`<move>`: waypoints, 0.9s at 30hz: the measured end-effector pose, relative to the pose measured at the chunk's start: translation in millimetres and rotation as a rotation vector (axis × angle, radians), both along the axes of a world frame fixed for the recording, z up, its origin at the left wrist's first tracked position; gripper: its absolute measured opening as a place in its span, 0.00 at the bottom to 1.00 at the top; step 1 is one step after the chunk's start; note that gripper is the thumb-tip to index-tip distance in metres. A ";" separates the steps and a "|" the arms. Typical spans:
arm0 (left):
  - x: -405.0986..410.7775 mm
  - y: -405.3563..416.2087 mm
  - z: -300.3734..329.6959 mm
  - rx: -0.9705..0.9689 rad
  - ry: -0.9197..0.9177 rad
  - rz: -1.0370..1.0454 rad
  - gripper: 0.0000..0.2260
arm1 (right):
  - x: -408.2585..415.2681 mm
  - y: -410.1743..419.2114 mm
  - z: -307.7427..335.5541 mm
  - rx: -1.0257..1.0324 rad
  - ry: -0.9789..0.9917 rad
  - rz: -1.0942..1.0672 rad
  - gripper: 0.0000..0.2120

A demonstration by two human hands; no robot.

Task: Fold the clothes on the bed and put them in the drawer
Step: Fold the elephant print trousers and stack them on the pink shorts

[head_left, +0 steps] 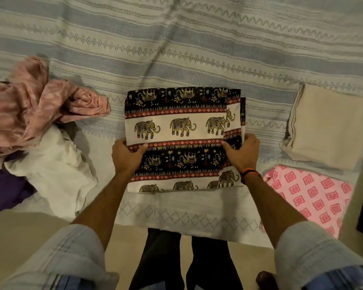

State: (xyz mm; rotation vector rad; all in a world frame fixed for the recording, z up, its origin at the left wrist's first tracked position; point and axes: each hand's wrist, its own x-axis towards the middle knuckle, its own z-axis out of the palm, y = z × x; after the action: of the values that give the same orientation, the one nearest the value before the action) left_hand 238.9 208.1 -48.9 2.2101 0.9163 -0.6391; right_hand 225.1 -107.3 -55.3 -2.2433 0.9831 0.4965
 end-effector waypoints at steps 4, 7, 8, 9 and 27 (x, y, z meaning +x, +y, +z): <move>4.9 -12.7 8.7 -0.069 0.026 0.097 0.33 | 0.9 -0.3 6.7 0.199 -0.016 -0.134 0.35; 8.1 -20.5 8.2 -0.116 0.052 0.111 0.30 | 5.8 3.8 6.4 0.252 -0.013 -0.149 0.37; 9.5 -22.9 8.3 -0.132 0.062 0.092 0.29 | 7.6 5.5 5.6 0.269 -0.004 -0.139 0.38; 10.0 -24.7 7.3 -0.155 0.070 0.078 0.28 | 8.6 7.8 4.6 0.287 0.009 -0.125 0.38; 10.2 -17.7 29.9 -0.466 -0.217 0.117 0.42 | 12.2 9.1 25.6 0.474 -0.168 -0.055 0.50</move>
State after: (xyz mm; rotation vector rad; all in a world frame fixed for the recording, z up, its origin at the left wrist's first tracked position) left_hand 249.1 190.4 -19.0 1.7551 0.6958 -0.4874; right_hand 237.3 -98.2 -29.7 -1.7959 0.7463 0.4526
